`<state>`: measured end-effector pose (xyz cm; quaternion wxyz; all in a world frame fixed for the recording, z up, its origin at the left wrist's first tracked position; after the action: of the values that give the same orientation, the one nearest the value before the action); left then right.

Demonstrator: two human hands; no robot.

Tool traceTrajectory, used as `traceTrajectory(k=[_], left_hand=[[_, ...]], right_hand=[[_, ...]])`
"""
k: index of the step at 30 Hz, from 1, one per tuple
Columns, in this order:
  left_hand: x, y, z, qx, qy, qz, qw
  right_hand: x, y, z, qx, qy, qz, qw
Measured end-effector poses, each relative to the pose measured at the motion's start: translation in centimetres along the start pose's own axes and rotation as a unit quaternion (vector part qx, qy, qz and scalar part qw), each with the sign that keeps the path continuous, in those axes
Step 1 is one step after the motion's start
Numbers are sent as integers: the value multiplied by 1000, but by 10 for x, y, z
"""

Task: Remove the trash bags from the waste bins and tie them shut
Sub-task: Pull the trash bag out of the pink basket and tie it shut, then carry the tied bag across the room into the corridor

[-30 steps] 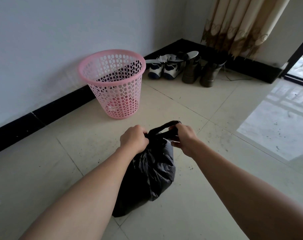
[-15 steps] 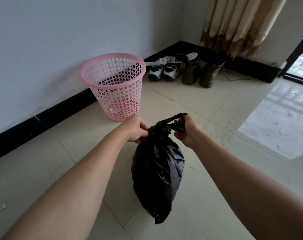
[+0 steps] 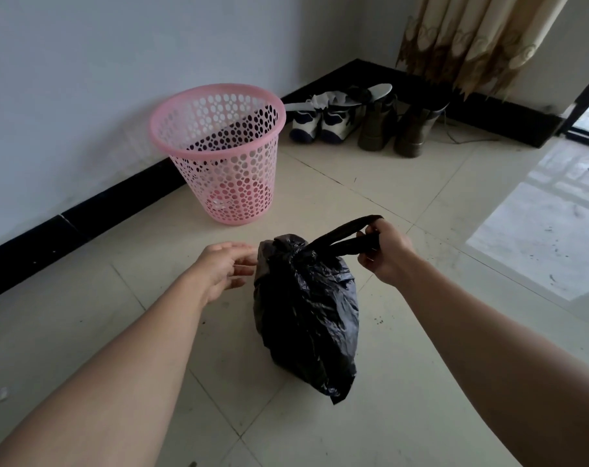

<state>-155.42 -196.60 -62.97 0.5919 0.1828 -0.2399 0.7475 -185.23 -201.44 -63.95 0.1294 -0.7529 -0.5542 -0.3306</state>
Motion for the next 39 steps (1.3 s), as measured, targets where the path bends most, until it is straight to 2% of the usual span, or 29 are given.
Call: traceTrajectory(k=[3, 6, 9, 12, 16, 19, 23, 29, 32, 36, 39], left_hand=[[-13, -24, -18, -46, 3, 136, 990], [-26, -25, -34, -72, 13, 181, 981], [-32, -19, -58, -108, 2, 176, 978], [-14, -19, -97, -181, -51, 155, 970], [51, -24, -134, -227, -133, 114, 958], [119, -32, -125, -246, -184, 81, 948], [186, -41, -80, -250, -216, 66, 942], [267, -25, 66, -262, -181, 25, 948], [304, -15, 135, -277, -159, 10, 948], [369, 10, 219, -285, -154, -21, 946], [409, 51, 285, -311, -105, -87, 940]], right_hand=[[-9, 3, 5, 24, -8, 10, 1000], [-14, 7, 11, 86, -25, 25, 996], [-5, 3, 25, 137, -31, 23, 990], [23, -14, 48, 170, -19, 23, 985], [70, -41, 68, 224, 10, 29, 974], [115, -56, 54, 269, 19, 60, 961], [169, -56, 8, 356, -19, 72, 931], [263, -35, -105, 453, -37, 27, 890], [313, -38, -148, 531, -13, -5, 847], [397, -63, -222, 656, 21, -34, 754], [457, -104, -275, 662, 38, 9, 749]])
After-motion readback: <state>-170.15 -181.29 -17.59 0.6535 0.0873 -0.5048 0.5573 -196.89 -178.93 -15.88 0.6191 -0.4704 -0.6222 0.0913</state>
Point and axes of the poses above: each hand's wrist, its own x-axis away from the middle knuckle, its own y-axis out of the palm, z = x × y, the point moved 10 cm from there along -x, towards the middle knuckle, and after that the axes turned 3 degrees about z, right-handed, at the moved point
